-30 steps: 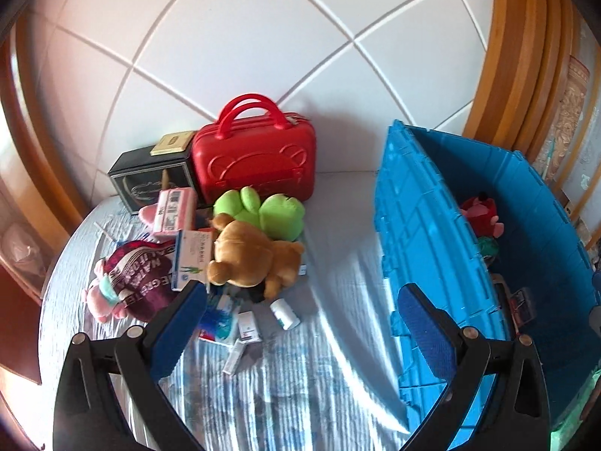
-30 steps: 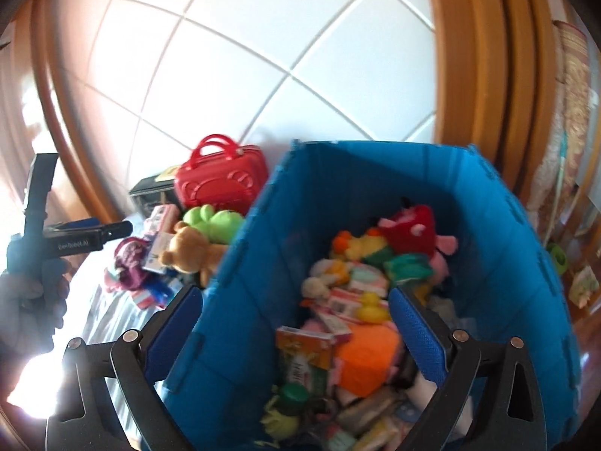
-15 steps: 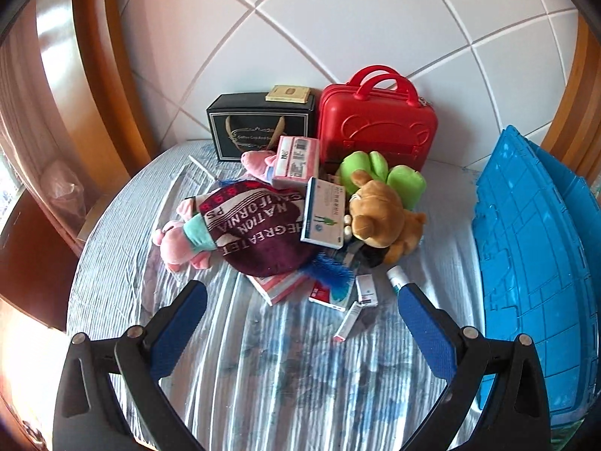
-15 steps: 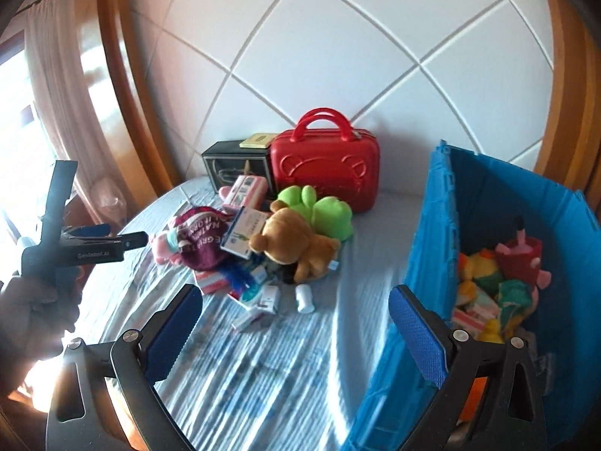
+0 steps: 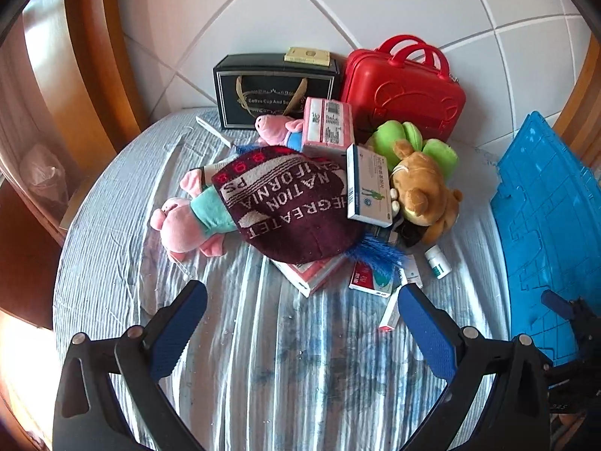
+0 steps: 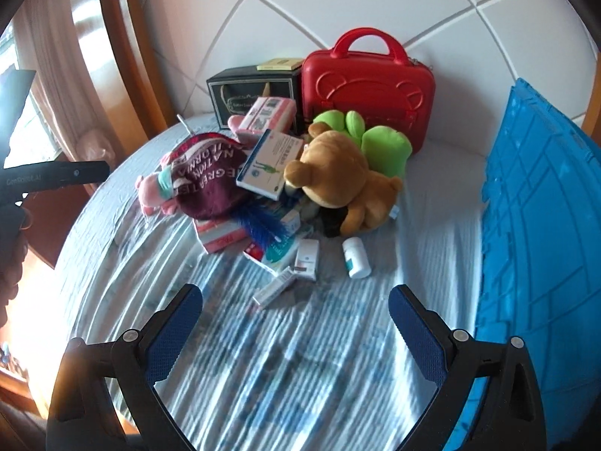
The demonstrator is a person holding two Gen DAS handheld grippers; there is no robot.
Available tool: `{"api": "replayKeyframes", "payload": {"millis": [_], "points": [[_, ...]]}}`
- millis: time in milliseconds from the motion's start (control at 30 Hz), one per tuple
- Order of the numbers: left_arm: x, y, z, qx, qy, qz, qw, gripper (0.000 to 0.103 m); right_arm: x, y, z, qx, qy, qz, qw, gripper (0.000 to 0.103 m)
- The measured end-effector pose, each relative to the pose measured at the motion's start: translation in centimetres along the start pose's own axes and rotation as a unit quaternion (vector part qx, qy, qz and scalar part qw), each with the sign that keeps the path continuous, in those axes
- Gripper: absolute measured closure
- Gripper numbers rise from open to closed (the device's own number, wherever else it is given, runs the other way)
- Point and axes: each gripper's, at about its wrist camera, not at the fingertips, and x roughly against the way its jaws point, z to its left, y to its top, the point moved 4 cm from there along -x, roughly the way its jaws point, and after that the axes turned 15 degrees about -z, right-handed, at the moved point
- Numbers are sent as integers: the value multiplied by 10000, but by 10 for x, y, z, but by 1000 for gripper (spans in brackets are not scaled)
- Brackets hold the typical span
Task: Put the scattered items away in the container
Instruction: 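Move both tools back over the items on the bed, then grasp the maroon knit hat with the left tool while the right tool grasps a white medicine strip box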
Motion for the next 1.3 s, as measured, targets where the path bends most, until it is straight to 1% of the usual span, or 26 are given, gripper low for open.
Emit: {"api": "replayKeyframes", "payload": {"millis": [33,167,233,333,367,433,500,567,633,667,700,733,800,833,900,933,1000,1033,1067,1100,1167,1200,1233,1267,1300], "points": [[-11,-2,6,-33,72,75,9999,0,-11,-4,5,-13,-11,38,10000,2],[-51,-5,21,77,-30,195,9998,0,-48,-19,16,-90,-135,251,9996,2],[-73,-5,24,2,-7,223,9998,1,-67,-27,19,-123,-243,378,9989,2],[-114,-6,29,-41,-4,408,9992,9,-94,-42,22,-183,-366,646,9971,2],[-127,-7,31,-2,-17,507,9987,14,-101,-46,23,-219,-392,740,9962,2],[-153,-12,36,237,-147,696,9972,14,-112,-50,26,-261,-434,822,9953,2],[-175,-20,45,531,-90,899,9945,16,-117,-50,30,-227,-463,849,9951,2],[-192,-27,54,877,-128,1065,9904,16,-121,-49,34,-167,-481,850,9951,2],[-203,-33,61,1061,-68,1162,9875,20,-128,-51,37,-115,-500,886,9947,2],[-207,-34,62,1099,-85,1158,9871,31,-134,-53,37,-93,-526,926,9943,2],[-209,-35,62,1057,-75,1136,9879,50,-139,-57,37,-86,-559,984,9935,2],[-211,-34,61,985,-80,1085,9892,60,-146,-61,35,-113,-595,1061,9925,2],[-209,-31,56,773,-129,961,9923,88,-158,-72,30,-158,-676,1241,9898,2],[-206,-29,52,604,-146,897,9940,91,-164,-78,28,-148,-739,1323,9883,2],[-197,-26,47,334,-164,713,9968,91,-172,-84,24,-244,-781,1403,9867,3],[-192,-26,46,259,-163,642,9975,91,-175,-86,23,-313,-788,1392,9866,4],[-183,-28,49,282,-172,570,9978,92,-179,-86,23,-352,-826,1378,9864,6],[-178,-29,51,303,-177,543,9979,92,-181,-86,24,-366,-829,1380,9863,12],[-174,-31,53,329,-183,515,9980,92,-183,-86,25,-379,-840,1417,9856,23],[-170,-32,55,359,-195,495,9979,92,-185,-87,26,-373,-858,1478,9846,30],[-161,-36,59,406,-210,474,9978,92,-190,-92,27,-378,-868,1649,9818,61],[-157,-38,62,421,-224,467,9978,92,-191,-93,27,-387,-873,1697,9809,70],[-150,-39,66,427,-238,449,9978,92,-189,-93,27,-375,-906,1688,9808,82],[-146,-40,66,414,-240,425,9980,92,-186,-93,26,-383,-929,1660,9810,86],[-144,-41,66,402,-249,407,9980,92,-183,-93,25,-435,-922,1642,9812,86]]}}
